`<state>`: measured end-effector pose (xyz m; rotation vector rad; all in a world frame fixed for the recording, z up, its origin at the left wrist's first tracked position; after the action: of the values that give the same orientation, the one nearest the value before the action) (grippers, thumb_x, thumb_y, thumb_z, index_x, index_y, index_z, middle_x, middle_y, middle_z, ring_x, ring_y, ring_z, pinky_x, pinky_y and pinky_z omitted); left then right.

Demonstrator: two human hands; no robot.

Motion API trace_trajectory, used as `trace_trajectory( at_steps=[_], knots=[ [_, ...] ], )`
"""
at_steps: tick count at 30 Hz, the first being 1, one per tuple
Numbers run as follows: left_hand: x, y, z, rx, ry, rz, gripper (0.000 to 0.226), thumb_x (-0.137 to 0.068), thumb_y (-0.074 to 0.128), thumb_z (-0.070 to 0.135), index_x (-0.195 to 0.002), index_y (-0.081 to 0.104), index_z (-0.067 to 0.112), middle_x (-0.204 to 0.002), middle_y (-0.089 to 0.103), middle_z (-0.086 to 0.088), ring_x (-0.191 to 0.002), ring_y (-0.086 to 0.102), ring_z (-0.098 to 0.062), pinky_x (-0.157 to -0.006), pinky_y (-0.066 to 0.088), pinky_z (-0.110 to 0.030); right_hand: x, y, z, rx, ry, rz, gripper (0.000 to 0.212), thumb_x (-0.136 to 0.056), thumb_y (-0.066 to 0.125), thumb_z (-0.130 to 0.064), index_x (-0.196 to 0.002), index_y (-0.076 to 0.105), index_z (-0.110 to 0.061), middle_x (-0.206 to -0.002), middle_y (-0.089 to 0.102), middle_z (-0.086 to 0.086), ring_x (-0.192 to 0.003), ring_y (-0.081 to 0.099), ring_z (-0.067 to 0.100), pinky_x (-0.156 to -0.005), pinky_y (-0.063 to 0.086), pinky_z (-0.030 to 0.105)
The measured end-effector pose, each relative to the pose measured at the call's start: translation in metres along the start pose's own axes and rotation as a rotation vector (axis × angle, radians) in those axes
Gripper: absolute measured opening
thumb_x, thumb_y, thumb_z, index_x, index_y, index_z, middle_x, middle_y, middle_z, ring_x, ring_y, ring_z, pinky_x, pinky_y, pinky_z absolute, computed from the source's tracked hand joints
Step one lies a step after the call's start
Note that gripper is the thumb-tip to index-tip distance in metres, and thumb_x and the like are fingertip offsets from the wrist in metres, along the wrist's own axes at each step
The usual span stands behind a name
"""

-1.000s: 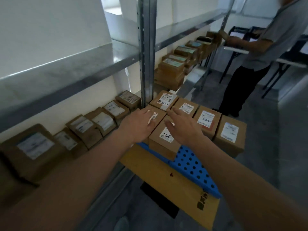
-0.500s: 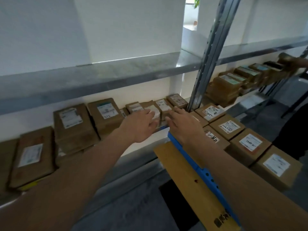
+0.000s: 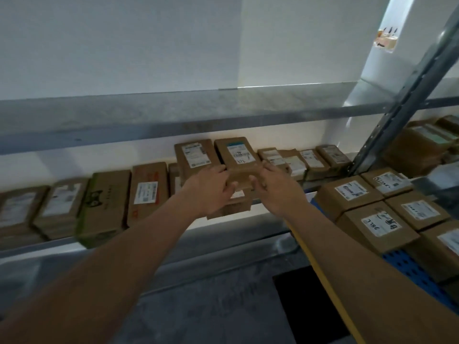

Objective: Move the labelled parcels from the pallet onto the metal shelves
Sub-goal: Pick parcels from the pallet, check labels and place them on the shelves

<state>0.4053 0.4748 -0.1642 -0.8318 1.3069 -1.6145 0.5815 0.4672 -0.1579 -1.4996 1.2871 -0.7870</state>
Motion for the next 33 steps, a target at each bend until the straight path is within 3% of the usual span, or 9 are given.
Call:
trace_trajectory(
  at_steps=[3,7,12,16,22,28,33],
  knots=[
    [0.017,0.003,-0.034,0.003,-0.031,-0.008,0.06,-0.096,0.017,0.063,-0.124,0.058,0.029,-0.119,0.059,0.005,-0.109,0.058,-0.018,-0.093,0.053,-0.046,-0.005,0.021,-0.026,-0.005,-0.024,-0.025,0.042,-0.104,0.028,-0.053,-0.127,0.053,-0.028,-0.13,0.056,-0.003,-0.109,0.059,0.019,-0.085,0.052,0.036],
    [0.027,0.013,-0.068,0.01,-0.07,-0.041,0.064,-0.097,0.015,0.064,-0.124,0.057,0.024,-0.123,0.058,0.002,-0.113,0.057,-0.021,-0.095,0.053,-0.047,-0.012,0.043,-0.048,-0.041,-0.075,-0.024,0.035,-0.105,0.038,-0.045,-0.125,0.057,-0.024,-0.124,0.058,0.0,-0.107,0.059,0.02,-0.083,0.048,0.031],
    [0.03,0.016,-0.09,0.061,-0.115,-0.024,0.053,-0.099,0.029,0.055,-0.131,0.055,0.021,-0.13,0.057,0.0,-0.117,0.058,-0.025,-0.094,0.053,-0.046,-0.035,0.058,-0.061,-0.084,-0.126,-0.035,0.037,-0.104,0.036,-0.047,-0.124,0.058,-0.026,-0.119,0.057,-0.003,-0.105,0.06,0.02,-0.083,0.051,0.034],
    [0.017,0.021,-0.109,0.129,-0.157,0.0,0.059,-0.097,0.029,0.051,-0.142,0.05,0.019,-0.14,0.053,-0.003,-0.123,0.056,-0.026,-0.098,0.052,-0.049,-0.066,0.076,-0.06,-0.071,-0.126,-0.078,0.046,-0.105,0.039,-0.048,-0.141,0.052,-0.022,-0.143,0.053,0.003,-0.122,0.056,0.026,-0.096,0.052,0.043],
    [-0.014,0.035,-0.131,0.195,-0.192,0.05,0.055,-0.101,0.036,0.047,-0.149,0.044,0.021,-0.151,0.044,0.0,-0.133,0.049,-0.027,-0.105,0.048,-0.049,-0.111,0.102,-0.048,-0.114,-0.21,-0.095,0.041,-0.103,0.043,-0.042,-0.139,0.052,-0.024,-0.139,0.053,-0.003,-0.116,0.058,0.019,-0.093,0.053,0.037],
    [-0.042,0.056,-0.145,0.162,-0.281,0.041,0.053,-0.104,0.045,0.039,-0.152,0.043,0.017,-0.163,0.031,-0.004,-0.138,0.046,-0.034,-0.11,0.045,-0.05,-0.136,0.118,-0.039,-0.122,-0.252,-0.077,0.041,-0.103,0.048,-0.035,-0.139,0.057,-0.016,-0.14,0.056,0.005,-0.124,0.054,0.026,-0.107,0.045,0.05],
    [-0.05,0.069,-0.158,0.207,-0.307,0.052,0.055,-0.104,0.05,0.034,-0.153,0.043,0.012,-0.167,0.025,-0.009,-0.145,0.041,-0.036,-0.116,0.04,-0.049,-0.151,0.13,-0.037,-0.103,-0.237,-0.082,0.044,-0.102,0.043,-0.041,-0.136,0.059,-0.018,-0.137,0.057,0.004,-0.122,0.055,0.026,-0.106,0.043,0.053]
  ],
)
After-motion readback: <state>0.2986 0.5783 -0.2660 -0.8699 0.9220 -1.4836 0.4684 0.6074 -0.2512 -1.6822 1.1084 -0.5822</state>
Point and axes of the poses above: each hand's wrist, its own x-axis away from the middle knuckle, its own y-axis out of the palm, z = x × y, the point moved 6 cm from there along -x, towards the middle knuckle
